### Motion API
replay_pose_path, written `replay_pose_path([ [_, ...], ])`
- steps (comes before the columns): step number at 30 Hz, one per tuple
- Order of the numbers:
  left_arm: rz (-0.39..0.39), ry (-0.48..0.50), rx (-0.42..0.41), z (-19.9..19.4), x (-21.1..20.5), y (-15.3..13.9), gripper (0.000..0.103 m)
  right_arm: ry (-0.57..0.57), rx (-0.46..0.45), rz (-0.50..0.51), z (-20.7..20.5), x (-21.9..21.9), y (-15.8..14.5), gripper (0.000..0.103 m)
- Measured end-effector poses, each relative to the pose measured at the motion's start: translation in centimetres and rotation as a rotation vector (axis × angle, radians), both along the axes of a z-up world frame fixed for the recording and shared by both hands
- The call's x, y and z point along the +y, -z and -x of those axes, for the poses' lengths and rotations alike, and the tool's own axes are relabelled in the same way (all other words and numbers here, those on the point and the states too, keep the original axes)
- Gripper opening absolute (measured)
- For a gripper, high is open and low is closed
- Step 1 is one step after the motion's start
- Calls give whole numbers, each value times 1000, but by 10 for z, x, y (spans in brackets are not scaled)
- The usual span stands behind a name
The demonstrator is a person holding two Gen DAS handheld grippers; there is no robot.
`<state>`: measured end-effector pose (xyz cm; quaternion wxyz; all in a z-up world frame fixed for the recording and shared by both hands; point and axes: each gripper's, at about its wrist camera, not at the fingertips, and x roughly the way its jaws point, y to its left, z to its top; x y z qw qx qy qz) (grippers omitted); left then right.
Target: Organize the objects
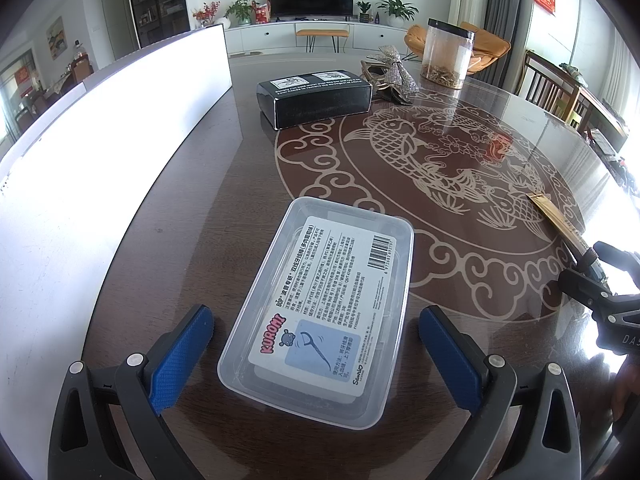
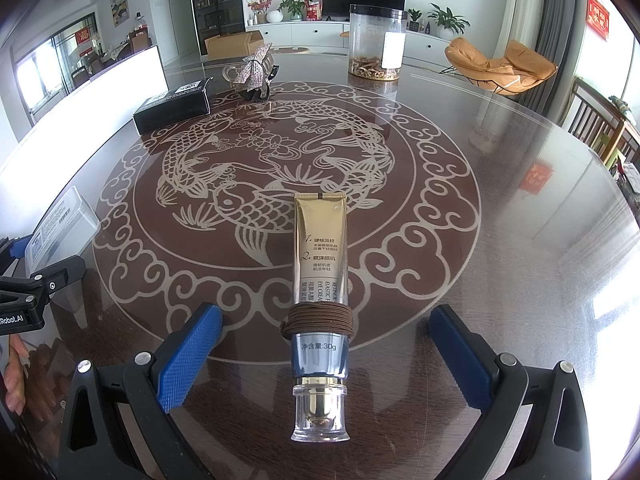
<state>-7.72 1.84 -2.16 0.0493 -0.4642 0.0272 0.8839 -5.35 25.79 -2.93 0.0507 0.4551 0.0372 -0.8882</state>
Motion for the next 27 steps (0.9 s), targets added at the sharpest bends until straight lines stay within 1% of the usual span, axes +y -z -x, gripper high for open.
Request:
replay_pose_path([
  [27, 3, -4, 1, 2, 3, 0, 103, 1, 0, 0, 0, 0, 0, 103],
])
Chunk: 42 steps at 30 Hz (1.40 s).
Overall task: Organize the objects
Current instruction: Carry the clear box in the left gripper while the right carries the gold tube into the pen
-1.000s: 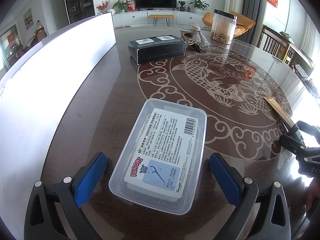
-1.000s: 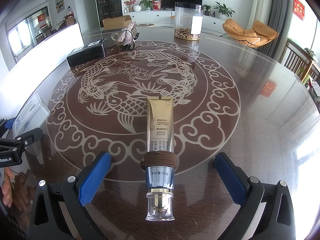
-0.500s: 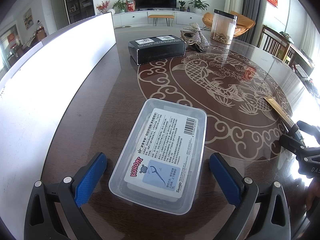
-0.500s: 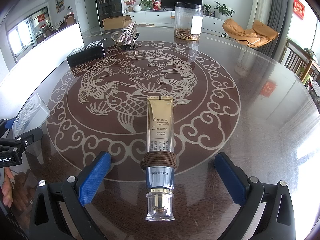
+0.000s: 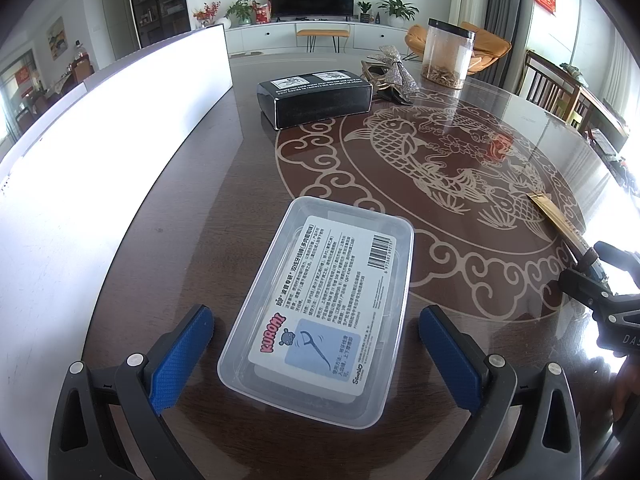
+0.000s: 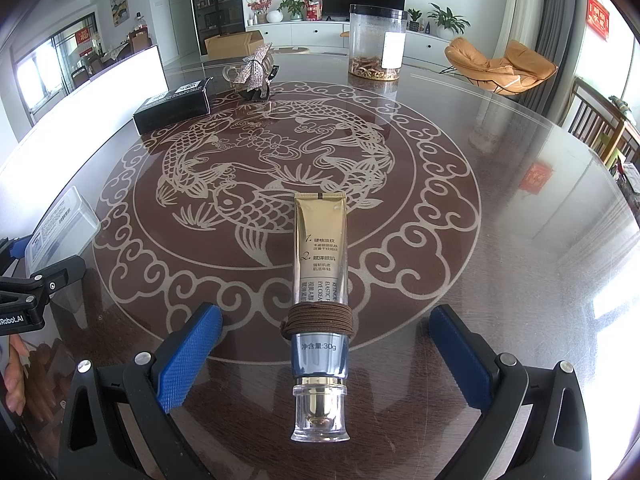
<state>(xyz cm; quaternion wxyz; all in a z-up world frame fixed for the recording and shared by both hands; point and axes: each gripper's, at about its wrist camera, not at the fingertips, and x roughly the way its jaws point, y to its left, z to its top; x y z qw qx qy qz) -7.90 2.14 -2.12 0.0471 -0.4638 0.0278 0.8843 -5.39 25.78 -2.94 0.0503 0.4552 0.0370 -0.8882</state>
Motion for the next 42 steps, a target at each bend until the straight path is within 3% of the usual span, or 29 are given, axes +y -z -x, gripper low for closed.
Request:
replay_pose_path([
  [8, 0, 13, -30, 5, 0, -2, 103, 0, -3, 2, 1, 0, 0, 103],
  [13, 10, 63, -113, 17, 1, -3, 103, -46, -152, 1, 20, 0, -3, 103],
  [14, 13, 63, -109, 17, 1, -4, 97, -52, -167, 6, 22, 0, -5, 97],
  [15, 11, 67, -83, 14, 2, -6, 90, -59, -185, -11, 25, -1, -6, 85],
  [16, 9, 73, -67, 11, 2, -8, 71, -72, -195, -28, 25, -3, -9, 77],
  [17, 6, 78, -56, 9, 2, -11, 62, -84, -203, -31, 25, -4, -13, 55],
  [18, 3, 81, -61, 8, 2, -12, 62, -90, -216, -34, 25, -5, -18, 32],
  [19, -2, 80, -57, 6, 1, -12, 62, -93, -233, -37, 25, -5, -21, 30],
  [23, -81, 45, -9, -9, -10, -23, 62, -95, -261, -23, 19, -3, -24, 29],
  [32, -162, 34, 125, -45, -31, -74, 62, -62, -206, 220, -20, 4, -65, 29],
  [42, -234, -72, 160, -57, -82, -108, 62, -144, -123, 345, -14, -35, -112, 29],
])
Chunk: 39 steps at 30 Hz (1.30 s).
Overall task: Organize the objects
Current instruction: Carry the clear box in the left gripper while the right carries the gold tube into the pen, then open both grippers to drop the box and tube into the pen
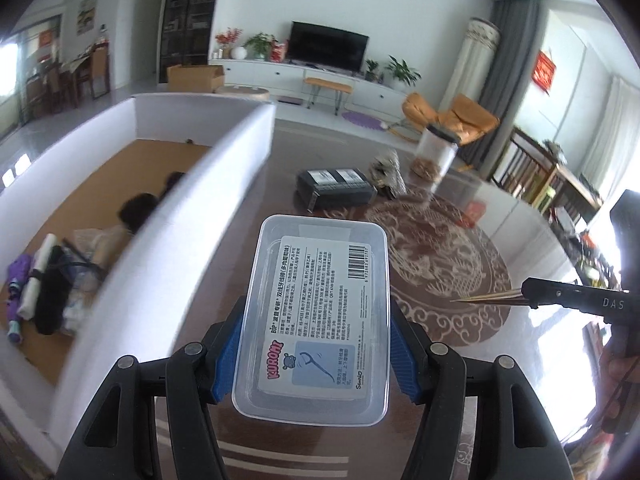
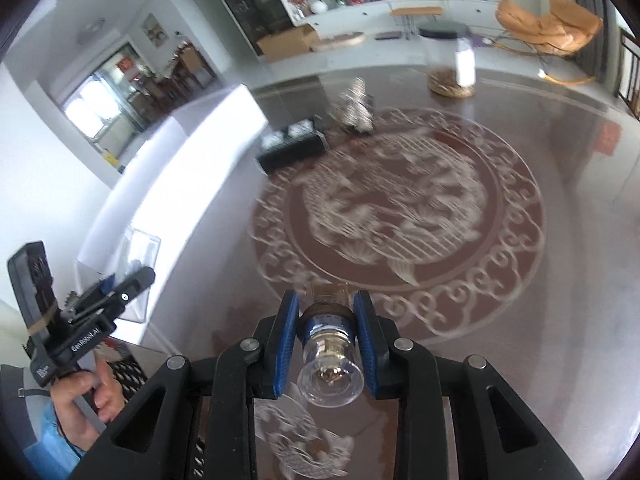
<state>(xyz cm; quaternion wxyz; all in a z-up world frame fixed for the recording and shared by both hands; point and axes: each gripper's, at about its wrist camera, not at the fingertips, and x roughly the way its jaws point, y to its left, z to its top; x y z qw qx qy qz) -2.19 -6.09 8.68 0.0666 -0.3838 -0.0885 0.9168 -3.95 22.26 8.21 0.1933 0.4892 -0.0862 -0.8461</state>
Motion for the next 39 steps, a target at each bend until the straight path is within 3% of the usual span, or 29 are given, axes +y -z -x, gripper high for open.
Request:
replay_pose_path([
  [7, -45, -103, 86, -6, -63, -49, 62, -79, 113, 73, 21, -57, -50, 29],
  [12, 55, -239, 102, 1, -134, -71, 62, -181, 200, 134, 48, -129, -90, 29],
  [16, 107, -338, 27, 16, -182, -52, 62, -282, 271, 123, 62, -214, -105, 29],
  [20, 126, -413, -114, 36, -214, -16, 63, -326, 302, 126, 76, -290, -86, 29],
  [21, 127, -423, -157, 41, -217, -6, 65, -335, 311, 125, 78, -305, -80, 30],
  [22, 132, -428, -192, 45, -220, 0, 74, -348, 316, 123, 80, -320, -71, 31],
  [23, 141, -433, -230, 48, -222, 7, 88, -364, 312, 114, 82, -337, -60, 39],
  [24, 155, -440, -262, 49, -219, 14, 92, -385, 287, 86, 84, -354, -48, 61],
  [26, 176, -442, -280, 48, -217, 19, 93, -419, 230, 36, 84, -375, -29, 78],
  [31, 214, -452, -248, 37, -207, 24, 93, -430, 283, 1, 62, -360, -22, 86],
  [35, 190, -454, -164, 21, -201, 16, 93, -366, 336, 9, 46, -307, -21, 92],
  [39, 147, -439, -105, 10, -190, 10, 93, -281, 346, -58, 37, -240, -6, 93],
])
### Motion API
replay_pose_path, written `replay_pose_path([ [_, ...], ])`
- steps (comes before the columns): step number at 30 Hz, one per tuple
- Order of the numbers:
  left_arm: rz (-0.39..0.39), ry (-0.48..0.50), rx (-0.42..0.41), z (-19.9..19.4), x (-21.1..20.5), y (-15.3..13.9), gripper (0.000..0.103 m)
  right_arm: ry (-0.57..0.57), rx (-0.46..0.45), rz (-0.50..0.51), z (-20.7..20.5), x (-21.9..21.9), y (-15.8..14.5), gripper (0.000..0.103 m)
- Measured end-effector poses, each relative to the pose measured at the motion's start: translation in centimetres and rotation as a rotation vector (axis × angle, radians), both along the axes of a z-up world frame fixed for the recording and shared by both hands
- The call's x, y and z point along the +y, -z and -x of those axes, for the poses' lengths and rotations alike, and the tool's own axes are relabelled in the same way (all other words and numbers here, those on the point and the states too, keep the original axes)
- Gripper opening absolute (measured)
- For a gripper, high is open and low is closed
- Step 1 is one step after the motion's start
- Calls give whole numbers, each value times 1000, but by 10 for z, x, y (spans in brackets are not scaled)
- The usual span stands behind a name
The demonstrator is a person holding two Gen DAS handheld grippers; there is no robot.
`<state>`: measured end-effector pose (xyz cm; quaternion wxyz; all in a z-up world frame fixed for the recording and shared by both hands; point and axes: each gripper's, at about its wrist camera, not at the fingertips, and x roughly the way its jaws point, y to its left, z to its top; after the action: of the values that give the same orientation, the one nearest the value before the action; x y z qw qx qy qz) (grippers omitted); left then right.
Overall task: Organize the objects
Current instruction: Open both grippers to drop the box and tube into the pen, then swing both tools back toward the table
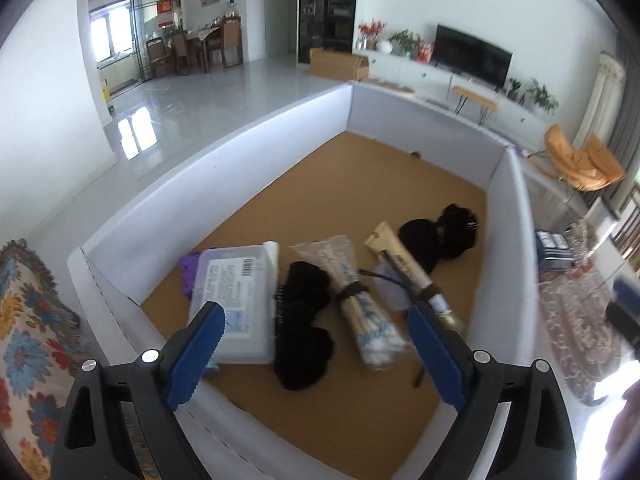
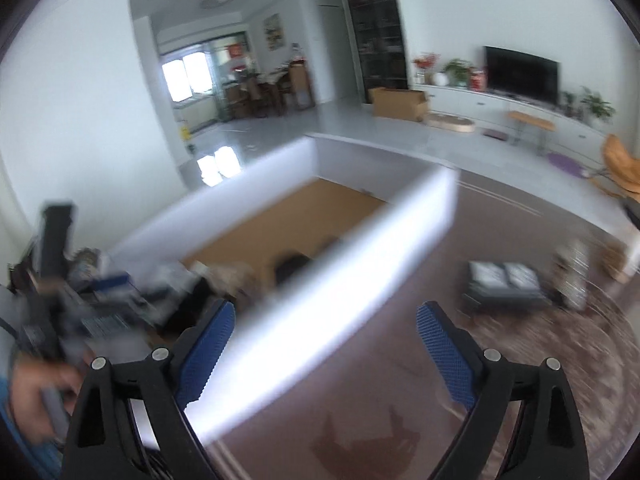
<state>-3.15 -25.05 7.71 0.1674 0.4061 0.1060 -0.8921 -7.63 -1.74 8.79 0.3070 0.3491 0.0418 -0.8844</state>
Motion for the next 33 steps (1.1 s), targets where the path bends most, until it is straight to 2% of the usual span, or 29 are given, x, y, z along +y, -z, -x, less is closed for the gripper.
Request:
replay_pose_path([
  [3, -23, 32, 57, -10, 15, -8, 93, 100, -6, -63, -11, 60, 23, 93],
  [6, -38, 109, 117, -18, 48, -19, 93, 225, -19, -145, -24, 126, 53, 93],
  [8, -41, 173, 147, -20, 74, -25, 94, 312, -58, -187, -30, 172, 70, 93],
  [11, -49, 262, 180, -24, 111, -34, 94, 429, -106, -188, -38, 229, 88, 93],
  [14, -63, 361, 201, -26, 152, -38, 94, 509, -119, -185, -44, 268, 100, 93],
  [18, -50, 490, 179, -28, 207, -29, 94, 549, -150, -194, -45, 291, 109, 93],
  [22, -20, 565, 129, -28, 243, -8, 94, 542, -147, -188, -46, 291, 111, 93],
  [26, -16, 607, 64, -25, 267, 20, 94, 508, -161, -235, -45, 280, 115, 99],
  [33, 6, 629, -72, -9, 285, 72, 93, 501, -172, -232, -49, 284, 118, 103],
])
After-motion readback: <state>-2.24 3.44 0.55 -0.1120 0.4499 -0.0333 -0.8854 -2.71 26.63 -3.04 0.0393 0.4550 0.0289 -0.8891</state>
